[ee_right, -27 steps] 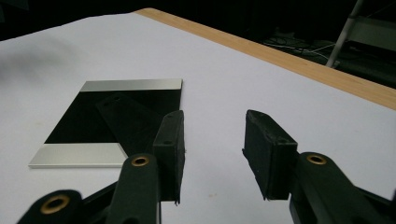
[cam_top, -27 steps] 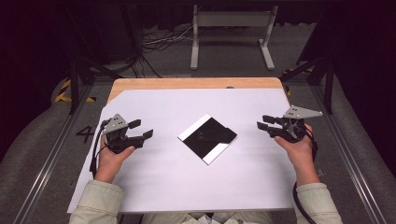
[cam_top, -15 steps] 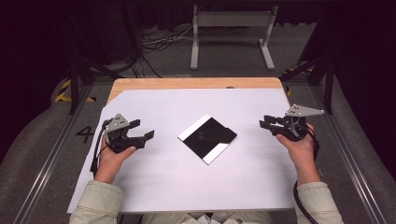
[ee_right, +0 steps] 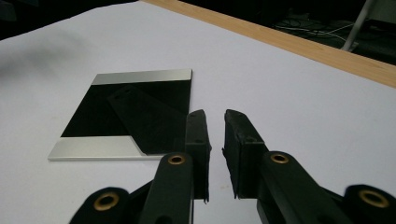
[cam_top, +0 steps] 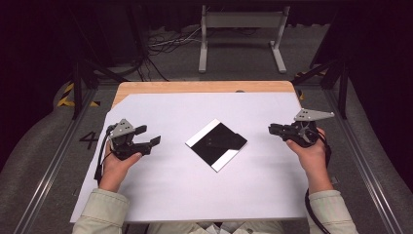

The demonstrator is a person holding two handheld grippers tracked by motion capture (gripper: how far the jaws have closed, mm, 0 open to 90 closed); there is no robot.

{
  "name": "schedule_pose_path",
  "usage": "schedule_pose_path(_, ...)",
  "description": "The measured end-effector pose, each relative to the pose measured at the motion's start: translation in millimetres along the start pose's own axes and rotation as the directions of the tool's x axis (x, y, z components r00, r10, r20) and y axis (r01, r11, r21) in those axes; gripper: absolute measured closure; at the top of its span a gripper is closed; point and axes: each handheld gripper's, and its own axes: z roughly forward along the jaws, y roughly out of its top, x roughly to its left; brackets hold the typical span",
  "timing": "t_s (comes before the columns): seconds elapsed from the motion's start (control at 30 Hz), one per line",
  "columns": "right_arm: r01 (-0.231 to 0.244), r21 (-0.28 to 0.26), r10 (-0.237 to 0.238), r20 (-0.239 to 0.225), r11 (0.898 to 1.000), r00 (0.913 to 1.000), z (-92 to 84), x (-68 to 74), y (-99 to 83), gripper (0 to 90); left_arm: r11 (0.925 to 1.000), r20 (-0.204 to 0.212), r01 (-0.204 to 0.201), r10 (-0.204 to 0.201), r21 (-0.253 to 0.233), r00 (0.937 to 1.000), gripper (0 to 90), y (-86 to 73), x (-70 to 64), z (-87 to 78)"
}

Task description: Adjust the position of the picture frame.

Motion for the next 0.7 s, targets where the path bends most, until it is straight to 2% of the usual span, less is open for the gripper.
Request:
schedule_pose_path(0.27,0.002,0.000,-0.002,-0.004,1.000,1.0000,5.0,6.5,5.1,80.1,0.9996,0.023,0.011,-0.011,0.025,0.9997,34.1,-0.2,0.5,2.0)
schedule_pose_path(0.37,0.007,0.010,-0.007,-0.016,1.000,0.9998,9.5,8.5,7.0,85.3,0.9998,0.018,0.005,-0.006,0.021,0.9998,35.4,0.0,0.0,3.3)
schedule_pose_path(0.43,0.011,0.024,-0.010,-0.032,1.000,0.9994,13.8,10.1,8.2,90.0,0.9997,0.020,0.005,-0.005,0.023,0.9998,35.9,0.1,-0.3,4.0)
schedule_pose_path(0.63,0.017,0.077,-0.015,-0.031,0.997,0.9994,29.8,15.0,12.7,90.0,0.9993,0.012,-0.007,0.007,0.037,0.9999,36.9,0.4,-2.2,4.9)
schedule_pose_path(0.7,0.031,0.094,-0.029,-0.025,0.995,0.9993,35.4,15.8,14.1,90.0,0.9993,0.014,-0.004,0.004,0.038,0.9999,37.1,0.3,-3.0,5.3)
